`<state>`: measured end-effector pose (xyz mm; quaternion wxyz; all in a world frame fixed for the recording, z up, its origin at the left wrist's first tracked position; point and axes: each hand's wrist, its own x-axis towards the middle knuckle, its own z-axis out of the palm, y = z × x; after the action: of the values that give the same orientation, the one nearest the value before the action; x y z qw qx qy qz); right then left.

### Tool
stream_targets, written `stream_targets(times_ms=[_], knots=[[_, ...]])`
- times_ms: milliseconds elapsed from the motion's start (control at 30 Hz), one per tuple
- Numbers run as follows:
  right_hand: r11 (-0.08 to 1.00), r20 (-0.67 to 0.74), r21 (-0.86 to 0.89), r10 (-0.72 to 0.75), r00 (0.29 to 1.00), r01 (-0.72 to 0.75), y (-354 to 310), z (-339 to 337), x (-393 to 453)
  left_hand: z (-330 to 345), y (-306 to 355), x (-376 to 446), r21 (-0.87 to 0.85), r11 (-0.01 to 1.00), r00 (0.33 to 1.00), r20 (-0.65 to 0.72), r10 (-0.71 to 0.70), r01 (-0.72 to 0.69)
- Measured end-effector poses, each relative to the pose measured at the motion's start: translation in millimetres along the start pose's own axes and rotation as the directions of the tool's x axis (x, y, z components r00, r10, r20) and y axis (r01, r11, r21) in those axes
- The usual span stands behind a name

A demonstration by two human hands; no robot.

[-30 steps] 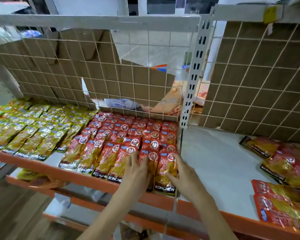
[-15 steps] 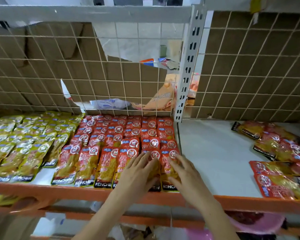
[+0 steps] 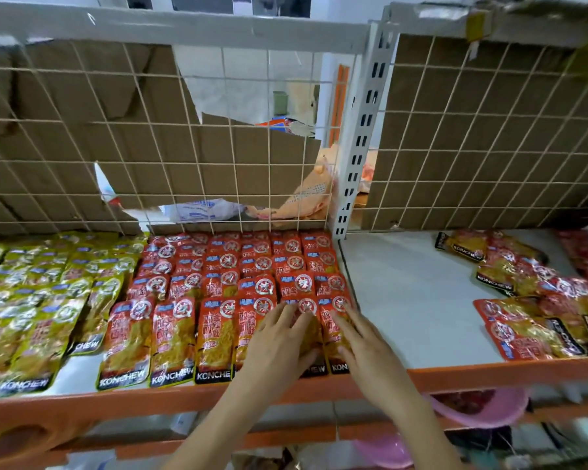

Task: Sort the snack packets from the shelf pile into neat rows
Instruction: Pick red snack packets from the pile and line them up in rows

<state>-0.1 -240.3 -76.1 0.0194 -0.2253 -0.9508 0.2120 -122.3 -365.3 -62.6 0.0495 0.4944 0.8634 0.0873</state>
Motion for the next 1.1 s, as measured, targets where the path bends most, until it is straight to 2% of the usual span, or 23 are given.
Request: stream_targets(times_ms=[333,467,567,667,767,933,1100], knots=[[0.996,0.007,-0.082,0.026,1.0,-0.026,-6,0,3,0,-1,6,0.023,0.999,0.999,0.006,0.038,-0.038],[0.998,0.026,-0.062,0.028,0.999,-0.027,-9,-13,3,-18,6,15,0.059,0.998,0.993,0.115,-0.011,0.004],[0.997,-0.094,-0.042,0.059,0.994,-0.064,-6,-32,0,-32,16,21,0.057,0.997,0.985,0.16,-0.057,0.048],[0.989,-0.185,-0.081,0.111,0.976,-0.128,11,-54,-16,-43,32,26,0.103,0.994,0.998,0.038,-0.052,0.048],[0.962,-0.203,-0.196,0.148,0.968,-0.188,41,-71,-47,-41,66,25,0.182,0.983,0.993,-0.109,0.053,-0.033],[0.929,-0.237,-0.241,0.225,0.945,-0.281,95,-90,-119,-10,152,16,0.167,0.969,0.968,-0.147,0.205,-0.18],[0.928,-0.239,-0.147,0.303,0.923,-0.342,149,-99,-199,24,236,-4,0.102,0.957,0.933,-0.217,0.287,-0.27]])
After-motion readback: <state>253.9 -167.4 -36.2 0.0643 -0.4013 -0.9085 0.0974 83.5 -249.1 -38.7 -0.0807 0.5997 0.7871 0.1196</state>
